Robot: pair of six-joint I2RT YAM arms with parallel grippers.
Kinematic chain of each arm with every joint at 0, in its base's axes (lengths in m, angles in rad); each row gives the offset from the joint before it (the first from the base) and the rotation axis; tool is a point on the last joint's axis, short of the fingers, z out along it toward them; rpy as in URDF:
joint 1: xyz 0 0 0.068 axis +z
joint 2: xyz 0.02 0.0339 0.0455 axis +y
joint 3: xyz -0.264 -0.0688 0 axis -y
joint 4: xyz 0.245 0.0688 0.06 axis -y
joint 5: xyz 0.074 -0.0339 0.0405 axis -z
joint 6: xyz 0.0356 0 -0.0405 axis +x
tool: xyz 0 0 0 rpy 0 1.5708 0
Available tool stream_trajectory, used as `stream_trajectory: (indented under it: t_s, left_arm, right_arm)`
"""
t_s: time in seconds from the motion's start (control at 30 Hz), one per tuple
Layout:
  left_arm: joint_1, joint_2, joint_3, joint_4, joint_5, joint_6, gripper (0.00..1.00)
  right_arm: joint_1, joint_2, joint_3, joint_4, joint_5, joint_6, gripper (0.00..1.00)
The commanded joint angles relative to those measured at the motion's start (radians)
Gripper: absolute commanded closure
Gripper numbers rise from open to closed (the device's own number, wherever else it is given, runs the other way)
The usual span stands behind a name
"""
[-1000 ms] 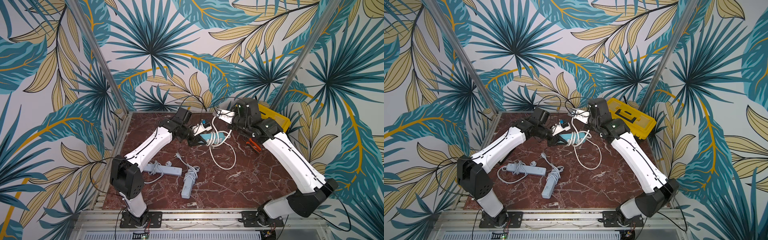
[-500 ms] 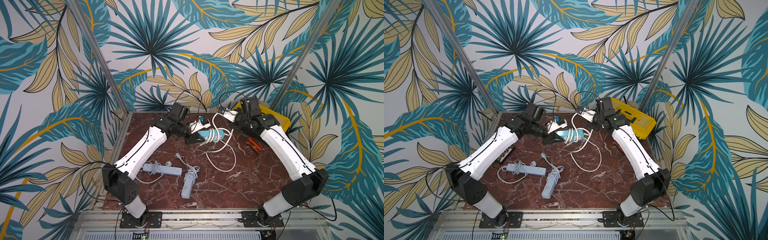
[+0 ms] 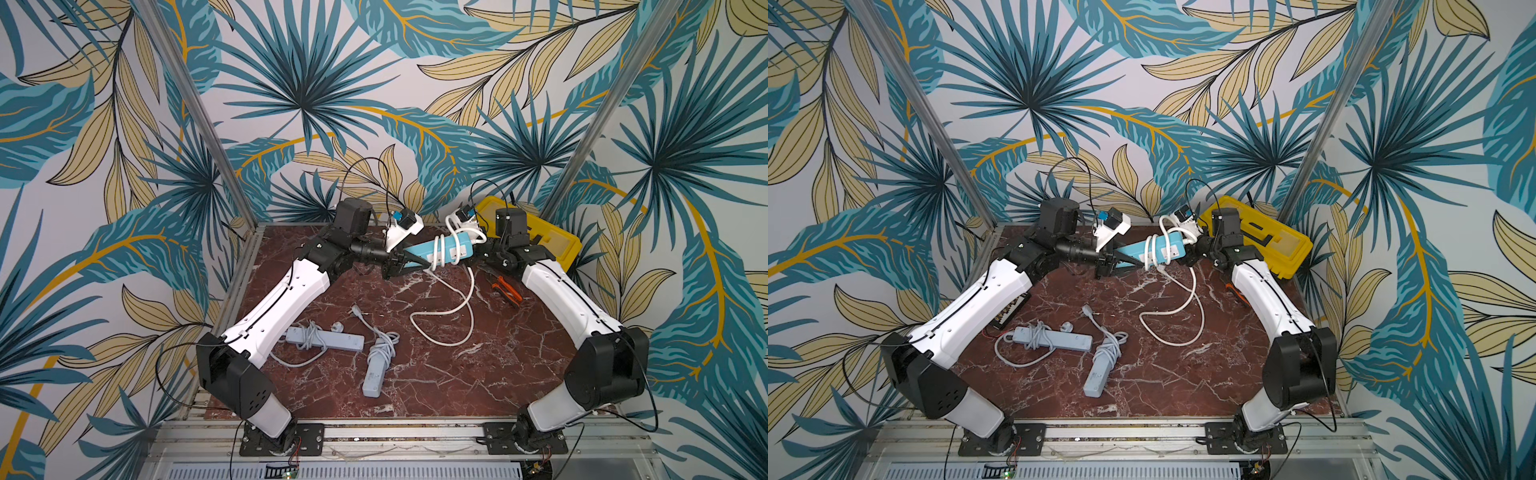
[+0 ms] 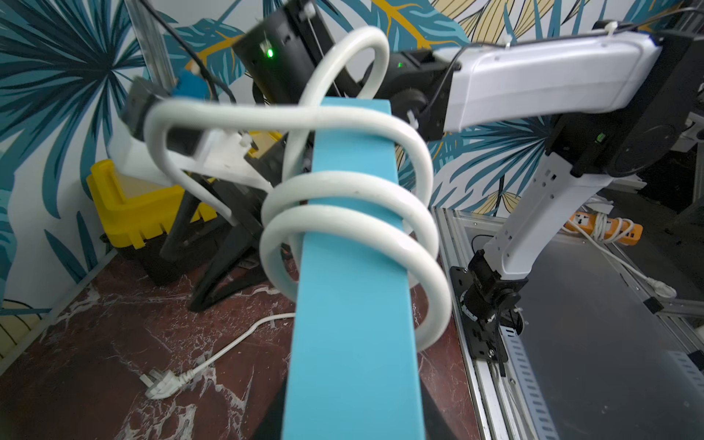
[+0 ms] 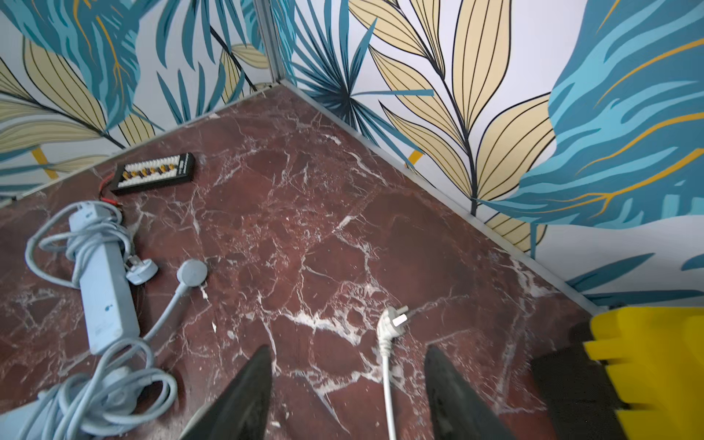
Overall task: Wrap the cord around the power strip
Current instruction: Wrap the power cord around the power strip.
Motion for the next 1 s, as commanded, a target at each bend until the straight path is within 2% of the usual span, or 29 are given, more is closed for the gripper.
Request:
stream_trajectory:
  t_s: [0.0, 0.13, 0.3, 0.43, 0.6, 0.67, 0.73, 0.8, 0.87, 0.97]
  left_arm:
    - [-0.001, -0.051, 0.018, 0.250, -0.102, -0.124, 1.00]
    - [0.000, -0.051, 0.048, 0.271, -0.237, -0.159, 1.00]
    - [-0.004, -0.025, 0.127, 0.270, -0.256, -0.199, 1.00]
    - [-0.013, -0.019, 0.159, 0.288, -0.300, -0.251, 1.00]
    - [-0.013, -0.033, 0.124, 0.380, -0.331, -0.387, 1.00]
    - [-0.012, -0.029, 0.105, 0.422, -0.327, -0.458, 1.00]
    - [-0.012, -0.026, 0.088, 0.456, -0.323, -0.529, 1.00]
    - [-0.012, -0.021, 0.060, 0.520, -0.307, -0.596, 1.00]
    - [-0.013, -0.009, 0.060, 0.539, -0.301, -0.628, 1.00]
    - [-0.008, 0.009, 0.078, 0.553, -0.298, -0.644, 1.00]
  right_arm:
    - [0.001, -0.027, -0.107, 0.226, -0.083, 0.263, 0.29]
    - [0.001, -0.080, -0.206, 0.292, -0.065, 0.367, 0.26]
    - [0.003, -0.102, -0.293, 0.304, 0.017, 0.421, 0.26]
    - [0.008, -0.071, -0.363, 0.432, 0.115, 0.516, 0.28]
    - [0.064, 0.013, -0.339, 0.497, 0.197, 0.571, 0.44]
    - [0.097, 0.050, -0.300, 0.466, 0.231, 0.571, 0.56]
    - [0.141, 0.092, -0.244, 0.391, 0.247, 0.532, 0.68]
    - [0.205, 0.144, -0.153, 0.229, 0.299, 0.443, 0.78]
    - [0.260, 0.199, -0.074, 0.101, 0.341, 0.379, 0.86]
    - [0.306, 0.248, -0.032, 0.016, 0.362, 0.332, 0.92]
